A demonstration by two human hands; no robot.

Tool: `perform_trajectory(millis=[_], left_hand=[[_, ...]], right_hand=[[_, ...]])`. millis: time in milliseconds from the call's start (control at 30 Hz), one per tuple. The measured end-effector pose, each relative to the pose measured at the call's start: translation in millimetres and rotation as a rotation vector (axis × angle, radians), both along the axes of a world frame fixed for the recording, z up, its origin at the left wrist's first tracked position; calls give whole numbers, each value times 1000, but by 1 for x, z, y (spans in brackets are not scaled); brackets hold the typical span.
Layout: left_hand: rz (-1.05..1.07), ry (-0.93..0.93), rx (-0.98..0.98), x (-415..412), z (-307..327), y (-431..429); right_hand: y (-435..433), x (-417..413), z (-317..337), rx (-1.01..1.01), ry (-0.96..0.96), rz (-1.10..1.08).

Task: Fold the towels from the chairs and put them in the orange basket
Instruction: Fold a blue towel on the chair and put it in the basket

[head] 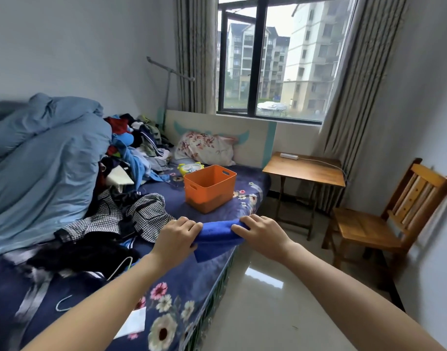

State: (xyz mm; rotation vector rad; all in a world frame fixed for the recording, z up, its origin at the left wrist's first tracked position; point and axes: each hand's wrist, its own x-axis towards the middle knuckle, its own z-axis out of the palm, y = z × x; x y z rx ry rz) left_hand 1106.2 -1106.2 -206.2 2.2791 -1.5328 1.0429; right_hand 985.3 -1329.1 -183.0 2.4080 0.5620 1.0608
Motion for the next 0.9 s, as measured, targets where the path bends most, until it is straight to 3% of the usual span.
perform_trajectory(millis=[233, 600, 900], left_hand=[[-60, 85, -16, 44, -14, -37], [-69, 6, 75, 107, 3, -194], [-21, 352, 43, 167, -7, -279]], right_hand=[[-33, 35, -7, 1, 33, -32], [-194, 93, -16, 58, -33, -49], [-293, 165, -39, 175, 28, 26]])
